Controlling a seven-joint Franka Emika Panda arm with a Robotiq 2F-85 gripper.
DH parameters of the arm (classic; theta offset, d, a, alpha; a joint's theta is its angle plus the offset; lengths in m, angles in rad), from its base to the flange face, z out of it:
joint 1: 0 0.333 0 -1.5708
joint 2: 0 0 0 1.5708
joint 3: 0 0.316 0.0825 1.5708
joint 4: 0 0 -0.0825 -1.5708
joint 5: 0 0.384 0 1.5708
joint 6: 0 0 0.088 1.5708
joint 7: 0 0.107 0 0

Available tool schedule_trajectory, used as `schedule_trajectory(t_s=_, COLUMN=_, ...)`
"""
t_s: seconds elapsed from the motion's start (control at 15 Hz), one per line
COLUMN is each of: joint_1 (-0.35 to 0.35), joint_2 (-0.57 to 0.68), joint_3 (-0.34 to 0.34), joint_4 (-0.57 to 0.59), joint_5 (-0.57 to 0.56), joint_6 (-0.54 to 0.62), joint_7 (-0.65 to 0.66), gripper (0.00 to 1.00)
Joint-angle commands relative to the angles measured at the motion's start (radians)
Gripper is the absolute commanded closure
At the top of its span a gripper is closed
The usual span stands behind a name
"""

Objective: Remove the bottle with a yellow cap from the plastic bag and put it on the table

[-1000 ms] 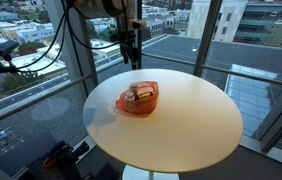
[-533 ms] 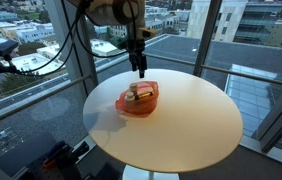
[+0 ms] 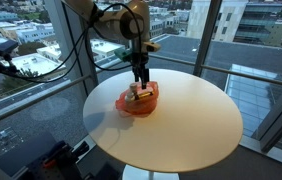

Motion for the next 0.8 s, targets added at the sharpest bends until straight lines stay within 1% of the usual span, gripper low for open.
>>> schedule_trajectory(t_s=0.0, joint_1=-0.002, joint_2=0.021, joint_3=-0.017, joint_4=0.0, joint_5=0.009, joint_6=0.014, joint_7=0.007, gripper=0.0)
schedule_trajectory(t_s=0.27, joint_1=-0.003, joint_2=0.041, joint_3=-0.032, joint_4=0.007, joint_5=0.013, joint_6=0.043, joint_7=0.008, gripper=0.0)
schedule_trajectory(t_s=0.33, joint_1=0.004, joint_2=0.039, joint_3=-0.032, joint_4=0.002, joint_5=0.002, joint_6=0.026, joint_7=-0.002, gripper=0.0)
schedule_trajectory(t_s=0.53, joint_1=0.003, joint_2=0.042, joint_3=-0.035, joint_4=0.002, joint_5=0.002, joint_6=0.035, joint_7=-0.002, gripper=0.0)
schedule_trajectory(t_s=0.6, joint_1=0.007, joint_2=0.044, joint_3=-0.035, joint_4=-0.003, joint_5=-0.004, joint_6=0.065, joint_7=0.003, gripper=0.0)
schedule_trajectory(t_s=0.73, joint_1=0.009, joint_2=0.055, joint_3=-0.032, joint_4=0.001, joint_5=0.0, joint_6=0.077, joint_7=-0.003, gripper=0.0)
